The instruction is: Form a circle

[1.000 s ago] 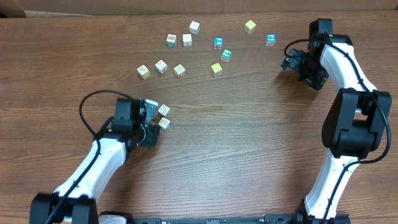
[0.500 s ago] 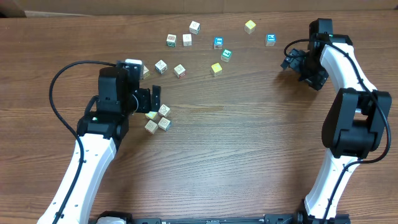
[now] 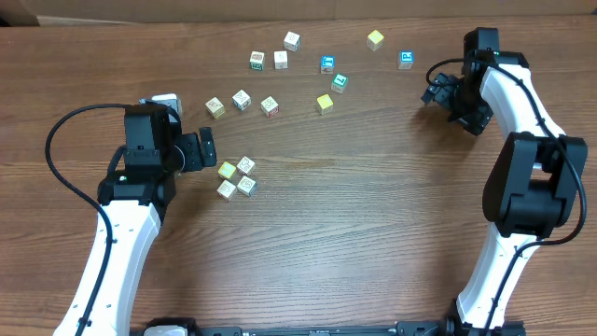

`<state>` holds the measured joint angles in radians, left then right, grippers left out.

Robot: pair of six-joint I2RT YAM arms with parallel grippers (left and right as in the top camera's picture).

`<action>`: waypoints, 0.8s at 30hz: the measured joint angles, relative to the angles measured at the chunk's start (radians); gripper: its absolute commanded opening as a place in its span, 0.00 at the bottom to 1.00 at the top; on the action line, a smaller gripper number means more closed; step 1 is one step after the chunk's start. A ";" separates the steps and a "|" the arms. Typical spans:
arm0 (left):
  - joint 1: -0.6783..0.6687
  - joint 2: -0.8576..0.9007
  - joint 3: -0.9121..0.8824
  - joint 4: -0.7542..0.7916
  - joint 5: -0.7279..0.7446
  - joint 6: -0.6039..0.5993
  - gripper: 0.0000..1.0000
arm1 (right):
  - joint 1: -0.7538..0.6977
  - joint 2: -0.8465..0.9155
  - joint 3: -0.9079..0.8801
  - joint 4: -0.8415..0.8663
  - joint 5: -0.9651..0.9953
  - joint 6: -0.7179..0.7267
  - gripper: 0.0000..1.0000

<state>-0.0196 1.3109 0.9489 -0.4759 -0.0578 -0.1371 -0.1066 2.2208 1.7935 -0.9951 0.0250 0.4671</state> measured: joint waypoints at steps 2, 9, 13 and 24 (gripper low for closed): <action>0.000 0.000 0.000 0.000 0.000 -0.003 1.00 | 0.000 0.000 0.000 0.000 0.000 0.000 1.00; 0.000 0.000 0.000 0.000 0.000 -0.007 0.99 | 0.000 0.000 0.000 0.000 0.000 0.000 1.00; 0.000 0.000 0.000 0.000 0.000 -0.008 1.00 | 0.000 0.000 0.000 0.000 0.000 0.000 1.00; 0.000 0.000 0.000 0.000 0.000 -0.012 1.00 | 0.000 0.000 0.000 0.000 0.000 0.000 1.00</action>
<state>-0.0196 1.3109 0.9489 -0.4759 -0.0578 -0.1490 -0.1066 2.2208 1.7935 -0.9951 0.0246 0.4671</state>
